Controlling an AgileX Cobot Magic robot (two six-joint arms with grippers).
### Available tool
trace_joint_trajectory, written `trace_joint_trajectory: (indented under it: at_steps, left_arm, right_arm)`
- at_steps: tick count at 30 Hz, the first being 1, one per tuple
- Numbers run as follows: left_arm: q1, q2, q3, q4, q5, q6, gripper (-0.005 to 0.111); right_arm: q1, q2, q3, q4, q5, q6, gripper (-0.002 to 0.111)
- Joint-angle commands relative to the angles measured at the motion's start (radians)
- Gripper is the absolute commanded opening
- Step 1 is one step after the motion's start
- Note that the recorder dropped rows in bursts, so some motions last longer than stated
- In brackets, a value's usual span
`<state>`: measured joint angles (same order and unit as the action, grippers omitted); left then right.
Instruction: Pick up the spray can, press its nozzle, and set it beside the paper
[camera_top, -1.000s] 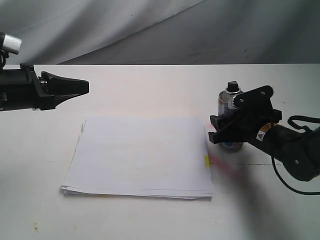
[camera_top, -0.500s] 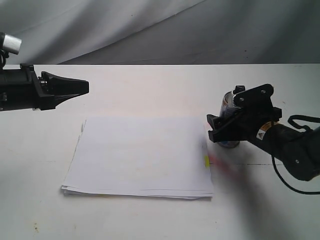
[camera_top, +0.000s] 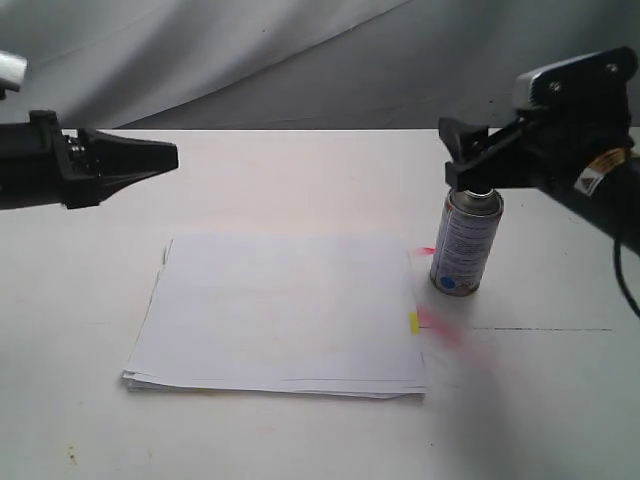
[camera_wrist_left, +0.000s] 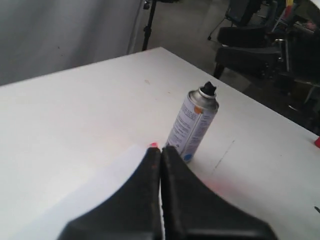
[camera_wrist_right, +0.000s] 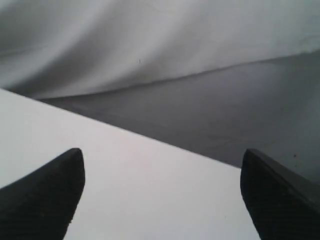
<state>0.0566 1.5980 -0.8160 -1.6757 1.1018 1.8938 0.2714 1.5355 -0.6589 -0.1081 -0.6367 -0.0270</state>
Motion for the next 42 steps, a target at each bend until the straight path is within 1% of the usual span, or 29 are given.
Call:
trace_joint_trajectory:
  at_steps: [1, 4, 6, 8, 11, 14, 18, 20, 22, 24, 27, 30, 34, 36, 40, 42]
  left_arm:
    - [0.002, -0.156, -0.004, -0.035, -0.071, -0.037, 0.000]
    - [0.002, -0.294, -0.004, -0.019, -0.108, -0.090, 0.000]
    - [0.002, -0.400, -0.004, 0.016, -0.109, -0.145, 0.000]
    - [0.002, -0.493, -0.004, 0.074, -0.109, -0.232, 0.000]
    - [0.002, -0.637, 0.006, 0.210, -0.123, -0.378, 0.000]
    - [0.002, -0.762, 0.043, 0.289, -0.164, -0.453, 0.000]
    - [0.002, -0.918, 0.148, 0.219, -0.248, -0.462, 0.000]
    - [0.002, -0.996, 0.223, 0.186, -0.301, -0.462, 0.000]
    - [0.002, -1.058, 0.295, 0.183, -0.355, -0.468, 0.000]
    - [0.002, -1.115, 0.367, 0.146, -0.427, -0.482, 0.000]
    - [0.002, -1.164, 0.466, 0.029, -0.497, -0.437, 0.000]
    - [0.002, -1.168, 0.518, -0.066, -0.519, -0.364, 0.000]
    - [0.002, -1.146, 0.531, -0.069, -0.523, -0.261, 0.000]
    - [0.002, -1.132, 0.531, -0.069, -0.527, -0.229, 0.000]
    - [0.002, -1.106, 0.531, -0.069, -0.530, -0.218, 0.000]
    - [0.002, -1.106, 0.531, -0.069, -0.524, -0.215, 0.000]
  right_arm:
    - [-0.002, -0.176, -0.001, 0.003, 0.093, -0.007, 0.078]
    - [-0.002, -0.312, -0.001, 0.003, 0.211, -0.005, 0.078]
    - [-0.002, -0.417, -0.001, 0.003, 0.316, -0.002, 0.078]
    - [-0.002, -0.517, -0.001, 0.003, 0.418, 0.002, 0.078]
    - [-0.002, -0.686, -0.001, 0.003, 0.602, 0.008, 0.076]
    - [-0.002, -0.843, -0.001, 0.022, 0.783, 0.008, 0.072]
    - [-0.002, -1.013, -0.001, 0.098, 1.003, 0.008, 0.067]
    - [-0.002, -1.093, -0.001, 0.158, 1.101, 0.008, 0.063]
    - [-0.002, -1.153, -0.001, 0.196, 1.175, 0.008, 0.058]
    - [-0.002, -1.200, -0.001, 0.209, 1.224, 0.008, 0.049]
    - [-0.002, -1.227, 0.005, 0.203, 1.220, 0.008, 0.035]
    - [-0.002, -1.227, 0.049, 0.203, 1.144, 0.008, 0.019]
    - [-0.002, -1.227, 0.184, 0.205, 0.929, 0.008, 0.001]
    - [-0.002, -1.227, 0.264, 0.208, 0.785, 0.008, 0.000]
    - [-0.002, -1.227, 0.401, 0.210, 0.584, 0.008, 0.000]
    - [-0.002, -1.227, 0.431, 0.210, 0.606, 0.008, 0.000]
